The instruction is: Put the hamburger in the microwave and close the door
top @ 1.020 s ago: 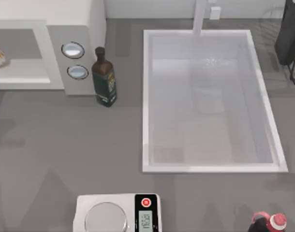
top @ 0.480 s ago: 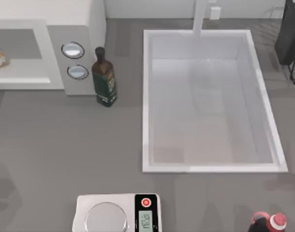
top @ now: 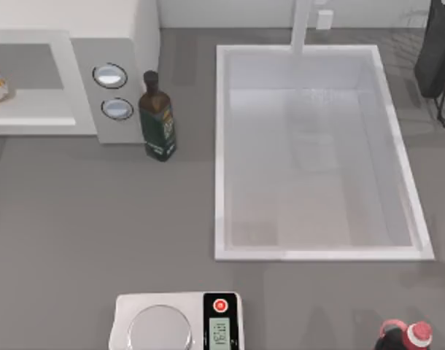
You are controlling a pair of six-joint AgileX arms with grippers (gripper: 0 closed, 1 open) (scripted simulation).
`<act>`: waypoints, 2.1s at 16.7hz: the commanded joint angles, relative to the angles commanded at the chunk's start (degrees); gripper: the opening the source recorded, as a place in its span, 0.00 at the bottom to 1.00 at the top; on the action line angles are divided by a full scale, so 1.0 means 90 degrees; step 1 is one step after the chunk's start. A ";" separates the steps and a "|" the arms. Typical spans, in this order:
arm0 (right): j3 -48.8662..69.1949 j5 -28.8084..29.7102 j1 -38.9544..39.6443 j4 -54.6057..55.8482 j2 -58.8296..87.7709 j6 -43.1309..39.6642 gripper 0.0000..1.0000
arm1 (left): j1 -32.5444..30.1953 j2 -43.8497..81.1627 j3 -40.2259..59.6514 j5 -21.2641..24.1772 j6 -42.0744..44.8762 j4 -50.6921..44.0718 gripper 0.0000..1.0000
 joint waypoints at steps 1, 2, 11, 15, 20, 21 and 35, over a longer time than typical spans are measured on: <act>0.0000 0.0000 0.0000 0.0000 0.0000 0.0000 1.00 | 0.0000 0.0000 0.0000 0.0000 0.0000 0.0000 0.00; 0.0000 0.0000 0.0000 0.0000 0.0000 0.0000 1.00 | 0.0000 0.0000 0.0000 0.0000 0.0000 0.0000 0.00; 0.0000 0.0000 0.0000 0.0000 0.0000 0.0000 1.00 | -0.0012 0.0511 -0.1176 -0.0004 0.0016 0.1776 0.00; 0.0000 0.0000 0.0000 0.0000 0.0000 0.0000 1.00 | 0.0016 0.0758 -0.1685 0.0015 0.0031 0.2425 0.00; 0.0000 0.0000 0.0000 0.0000 0.0000 0.0000 1.00 | -0.0025 0.0722 -0.1703 0.0009 0.0014 0.2417 0.00; 0.0000 0.0000 0.0000 0.0000 0.0000 0.0000 1.00 | -0.0082 0.0654 -0.1788 -0.0020 -0.0039 0.2452 0.00; 0.0000 0.0000 0.0000 0.0000 0.0000 0.0000 1.00 | -0.1078 -0.1240 -0.4160 -0.0512 -0.1196 0.3593 0.00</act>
